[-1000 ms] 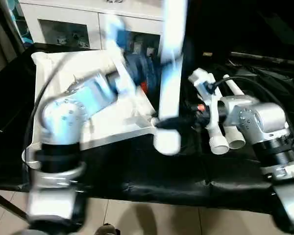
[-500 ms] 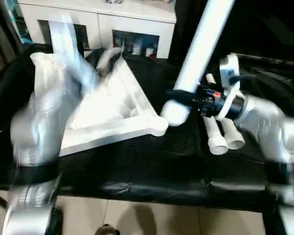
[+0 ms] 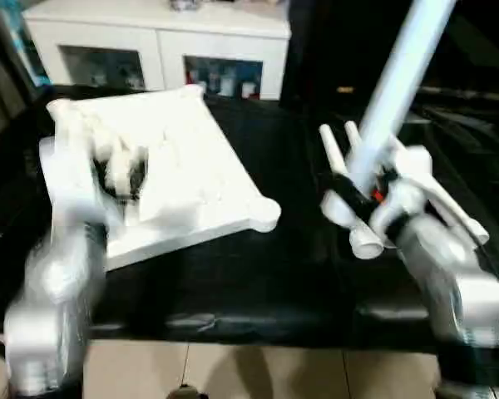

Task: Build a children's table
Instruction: Pick table leg

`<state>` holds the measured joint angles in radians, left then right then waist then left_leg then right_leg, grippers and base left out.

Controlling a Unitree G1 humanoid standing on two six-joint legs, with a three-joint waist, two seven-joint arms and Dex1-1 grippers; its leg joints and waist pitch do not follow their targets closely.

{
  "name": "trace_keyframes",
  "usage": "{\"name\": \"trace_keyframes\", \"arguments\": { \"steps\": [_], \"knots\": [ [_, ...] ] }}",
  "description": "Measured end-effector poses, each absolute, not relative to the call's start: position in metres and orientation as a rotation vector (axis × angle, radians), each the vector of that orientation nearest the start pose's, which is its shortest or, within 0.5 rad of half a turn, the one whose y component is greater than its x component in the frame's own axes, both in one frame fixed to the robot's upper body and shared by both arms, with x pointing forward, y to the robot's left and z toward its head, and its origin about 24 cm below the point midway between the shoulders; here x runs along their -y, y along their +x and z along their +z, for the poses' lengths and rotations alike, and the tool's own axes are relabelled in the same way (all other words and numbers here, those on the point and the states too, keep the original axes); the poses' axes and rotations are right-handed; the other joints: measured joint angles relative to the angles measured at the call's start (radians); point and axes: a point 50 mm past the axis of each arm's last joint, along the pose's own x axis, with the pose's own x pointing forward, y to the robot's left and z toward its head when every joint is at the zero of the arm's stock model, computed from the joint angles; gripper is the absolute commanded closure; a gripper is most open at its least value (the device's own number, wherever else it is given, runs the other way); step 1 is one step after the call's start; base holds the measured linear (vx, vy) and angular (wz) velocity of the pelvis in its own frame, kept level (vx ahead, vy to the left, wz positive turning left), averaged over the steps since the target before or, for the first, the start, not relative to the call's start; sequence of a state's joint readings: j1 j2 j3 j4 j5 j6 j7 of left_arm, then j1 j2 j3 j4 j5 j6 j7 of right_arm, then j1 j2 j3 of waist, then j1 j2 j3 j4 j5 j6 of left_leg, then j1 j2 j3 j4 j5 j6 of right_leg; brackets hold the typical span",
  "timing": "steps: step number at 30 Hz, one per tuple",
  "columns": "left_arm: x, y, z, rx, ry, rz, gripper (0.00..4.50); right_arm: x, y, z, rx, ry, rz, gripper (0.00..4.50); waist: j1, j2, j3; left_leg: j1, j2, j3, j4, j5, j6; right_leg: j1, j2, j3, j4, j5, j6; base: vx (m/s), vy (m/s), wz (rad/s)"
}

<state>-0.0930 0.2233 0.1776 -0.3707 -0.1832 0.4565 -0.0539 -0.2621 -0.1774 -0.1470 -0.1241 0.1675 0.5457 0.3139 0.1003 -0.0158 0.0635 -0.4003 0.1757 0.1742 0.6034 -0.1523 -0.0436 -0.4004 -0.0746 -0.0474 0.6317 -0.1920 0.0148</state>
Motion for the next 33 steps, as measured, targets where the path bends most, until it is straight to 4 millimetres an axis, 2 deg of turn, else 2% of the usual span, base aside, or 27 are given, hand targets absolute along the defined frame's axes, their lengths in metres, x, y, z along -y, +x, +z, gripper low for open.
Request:
{"name": "trace_keyframes", "arguments": {
  "steps": [2, 7, 8, 9, 10, 11, 12, 13, 14, 15, 16, 17, 18, 19, 20, 21, 23, 24, 26, 27, 28, 29, 30, 31, 32, 33],
  "knots": [
    [-0.203, 0.259, 0.121, 0.038, 0.048, 0.020, 1.48, 0.173, 0.294, 0.100, -0.126, 0.034, 0.282, 2.61, -0.010, 0.003, -0.001, 0.000, 0.000, 0.000, 0.000, 0.000, 0.000, 0.000, 0.000, 0.000, -0.001, 0.000, 0.000, 0.000, 0.000, 0.00],
    [-0.195, 0.260, 0.119, 0.036, 0.067, 0.019, 1.48, 0.158, 0.294, 0.106, -0.079, -0.007, 0.333, 2.61, -0.017, 0.003, -0.002, 0.001, -0.001, 0.000, 0.000, 0.000, 0.000, -0.001, 0.000, 0.001, -0.002, 0.000, 0.001, 0.000, 0.000, 0.00],
    [-0.193, 0.260, 0.119, 0.036, 0.078, 0.022, 1.48, 0.158, 0.294, 0.106, -0.079, -0.003, 0.333, 2.61, -0.021, 0.007, -0.002, -0.011, -0.007, -0.018, 0.000, 0.000, 0.000, 0.005, -0.007, -0.017, -0.004, 0.000, 0.000, 0.000, 0.000, 0.00],
    [-0.192, 0.261, 0.119, 0.037, 0.088, 0.023, 1.48, 0.157, 0.294, 0.106, -0.079, 0.000, 0.333, 2.61, -0.029, 0.013, -0.004, -0.017, -0.011, -0.041, 0.003, 0.000, 0.000, 0.009, -0.010, -0.037, -0.009, 0.001, -0.001, 0.003, -0.014, 0.25],
    [-0.193, 0.261, 0.119, 0.038, 0.095, 0.028, 1.48, 0.156, 0.295, 0.106, -0.077, 0.003, 0.336, 2.61, -0.038, 0.020, -0.003, -0.024, -0.012, -0.064, 0.005, 0.001, -0.001, 0.019, -0.008, -0.057, -0.018, 0.005, -0.007, 0.027, -0.044, 0.52],
    [-0.193, 0.261, 0.120, 0.039, 0.107, 0.034, 1.48, 0.154, 0.295, 0.106, -0.074, 0.011, 0.339, 2.61, -0.046, 0.027, -0.002, -0.026, -0.013, -0.089, 0.005, 0.002, -0.003, 0.028, -0.001, -0.068, -0.019, 0.006, -0.019, 0.027, -0.044, 0.52],
    [-0.194, 0.261, 0.120, 0.041, 0.111, 0.043, 1.48, 0.150, 0.295, 0.108, -0.068, 0.018, 0.349, 2.61, -0.053, 0.033, 0.002, -0.026, -0.019, -0.124, 0.005, 0.008, -0.013, 0.036, 0.011, -0.075, 0.002, -0.013, -0.053, 0.024, -0.091, 0.54],
    [-0.195, 0.262, 0.121, 0.042, 0.107, 0.055, 1.48, 0.147, 0.296, 0.109, -0.062, 0.030, 0.358, 2.61, -0.057, 0.034, 0.003, -0.024, -0.018, -0.140, 0.004, 0.012, -0.020, 0.033, 0.023, -0.066, 0.027, -0.040, -0.091, 0.031, -0.167, 0.54],
    [-0.196, 0.262, 0.121, 0.044, 0.104, 0.069, 1.48, 0.145, 0.297, 0.111, -0.053, 0.038, 0.369, 2.61, -0.054, 0.032, 0.001, -0.020, -0.009, -0.137, 0.004, 0.015, -0.025, 0.033, 0.032, -0.056, 0.047, -0.057, -0.098, 0.031, -0.167, 0.54],
    [-0.197, 0.262, 0.121, 0.044, 0.103, 0.072, 1.48, 0.143, 0.299, 0.115, -0.040, 0.047, 0.376, 2.61, -0.047, 0.020, -0.004, -0.016, 0.002, -0.127, 0.002, 0.015, -0.026, 0.028, 0.034, -0.048, 0.065, -0.073, -0.072, 0.039, -0.244, 0.41],
    [-0.196, 0.262, 0.121, 0.043, 0.097, 0.070, 1.48, 0.143, 0.299, 0.117, -0.031, 0.050, 0.379, 2.61, -0.041, 0.006, -0.011, -0.014, 0.005, -0.113, 0.000, 0.014, -0.023, 0.025, 0.036, -0.047, 0.070, -0.078, -0.054, 0.040, -0.230, 0.22],
    [-0.194, 0.262, 0.120, 0.039, 0.087, 0.067, 1.48, 0.146, 0.300, 0.118, -0.028, 0.049, 0.374, 2.61, -0.022, 0.000, -0.012, -0.013, 0.007, -0.097, 0.012, -0.006, 0.002, 0.026, 0.037, -0.048, 0.069, -0.078, -0.061, 0.040, -0.230, 0.22],
    [-0.188, 0.263, 0.118, 0.034, 0.083, 0.041, 1.48, 0.151, 0.299, 0.117, -0.036, 0.045, 0.360, 2.61, 0.002, -0.002, -0.011, -0.019, -0.003, -0.072, 0.040, -0.023, 0.030, 0.024, 0.035, -0.044, 0.065, -0.078, -0.059, 0.040, -0.201, 0.06],
    [-0.185, 0.263, 0.119, 0.034, 0.084, 0.024, 1.48, 0.153, 0.299, 0.116, -0.040, 0.040, 0.355, 2.61, 0.012, -0.002, -0.013, -0.010, -0.013, -0.060, 0.040, -0.023, 0.030, 0.017, 0.036, -0.041, 0.063, -0.075, -0.059, 0.010, -0.177, -0.02],
    [-0.184, 0.264, 0.120, 0.039, 0.084, 0.012, 1.48, 0.155, 0.299, 0.116, -0.041, 0.034, 0.353, 2.61, 0.019, 0.003, -0.015, 0.003, -0.025, -0.053, 0.029, -0.023, 0.030, 0.013, 0.040, -0.043, 0.063, -0.074, -0.059, 0.010, -0.177, -0.02],
    [-0.183, 0.265, 0.121, 0.043, 0.086, 0.000, 1.48, 0.156, 0.299, 0.116, -0.041, 0.035, 0.349, 2.61, 0.026, 0.008, -0.017, 0.010, -0.026, -0.057, 0.014, -0.023, 0.002, 0.011, 0.052, -0.046, 0.058, -0.070, -0.059, -0.016, -0.132, 0.06],
    [-0.182, 0.265, 0.119, 0.035, 0.083, -0.013, 1.48, 0.155, 0.299, 0.116, -0.042, 0.036, 0.355, 2.61, 0.034, 0.011, -0.016, 0.013, -0.013, -0.054, 0.006, -0.016, -0.009, 0.014, 0.059, -0.054, 0.046, -0.060, -0.069, -0.021, -0.102, 0.07],
    [-0.181, 0.265, 0.118, 0.031, 0.081, -0.022, 1.48, 0.152, 0.299, 0.116, -0.043, 0.035, 0.364, 2.61, 0.037, 0.013, -0.015, 0.018, -0.009, -0.051, 0.003, -0.014, -0.013, 0.016, 0.060, -0.057, 0.042, -0.060, -0.073, -0.019, -0.054, 0.03],
    [-0.181, 0.265, 0.117, 0.024, 0.075, -0.026, 1.48, 0.151, 0.299, 0.114, -0.050, 0.034, 0.370, 2.61, 0.040, 0.015, -0.012, 0.032, -0.003, -0.042, -0.007, -0.019, -0.021, 0.030, 0.060, -0.060, 0.026, -0.060, -0.073, 0.000, 0.000, 0.00],
    [-0.180, 0.265, 0.116, 0.021, 0.073, -0.027, 1.48, 0.152, 0.299, 0.114, -0.052, 0.032, 0.370, 2.61, 0.038, 0.019, -0.008, 0.047, 0.000, -0.037, -0.015, -0.023, -0.025, 0.047, 0.059, -0.065, 0.010, -0.060, -0.073, 0.000, 0.000, 0.00],
    [-0.180, 0.265, 0.116, 0.020, 0.073, -0.027, 1.48, 0.152, 0.299, 0.114, -0.055, 0.022, 0.375, 2.61, 0.038, 0.022, -0.006, 0.060, 0.003, -0.034, -0.021, -0.023, -0.026, 0.058, 0.058, -0.070, -0.004, -0.060, -0.072, -0.009, 0.052, -0.03],
    [-0.181, 0.265, 0.116, 0.018, 0.073, -0.026, 1.48, 0.151, 0.299, 0.114, -0.057, 0.013, 0.389, 2.61, 0.035, 0.024, -0.003, 0.079, 0.005, -0.032, -0.027, -0.030, -0.025, 0.080, 0.054, -0.081, -0.022, -0.060, -0.072, -0.009, 0.052, -0.03],
    [-0.181, 0.265, 0.116, 0.018, 0.074, -0.026, 1.48, 0.149, 0.299, 0.114, -0.058, 0.008, 0.402, 2.61, 0.031, 0.026, -0.002, 0.091, 0.008, -0.032, -0.029, -0.041, -0.025, 0.098, 0.053, -0.086, -0.033, -0.060, -0.071, 0.021, 0.066, -0.10],
    [-0.181, 0.265, 0.116, 0.019, 0.075, -0.027, 1.48, 0.147, 0.299, 0.114, -0.057, 0.006, 0.412, 2.61, 0.023, 0.025, -0.001, 0.090, 0.009, -0.037, -0.029, -0.044, -0.025, 0.119, 0.049, -0.098, -0.038, -0.064, -0.065, 0.065, 0.067, -0.02],
    [-0.181, 0.266, 0.117, 0.025, 0.078, -0.032, 1.48, 0.146, 0.299, 0.114, -0.056, 0.005, 0.415, 2.61, 0.014, 0.023, -0.004, 0.086, 0.000, -0.052, -0.025, -0.044, -0.025, 0.124, 0.040, -0.109, -0.033, -0.068, -0.060, 0.065, 0.067, -0.02],
    [-0.179, 0.266, 0.117, 0.024, 0.075, -0.040, 1.48, 0.146, 0.299, 0.114, -0.059, 0.000, 0.413, 2.61, -0.003, 0.008, -0.005, 0.082, -0.016, -0.064, -0.021, -0.045, -0.022, 0.124, 0.030, -0.110, -0.025, -0.068, -0.060, 0.062, 0.043, 0.28]
  ]
}}
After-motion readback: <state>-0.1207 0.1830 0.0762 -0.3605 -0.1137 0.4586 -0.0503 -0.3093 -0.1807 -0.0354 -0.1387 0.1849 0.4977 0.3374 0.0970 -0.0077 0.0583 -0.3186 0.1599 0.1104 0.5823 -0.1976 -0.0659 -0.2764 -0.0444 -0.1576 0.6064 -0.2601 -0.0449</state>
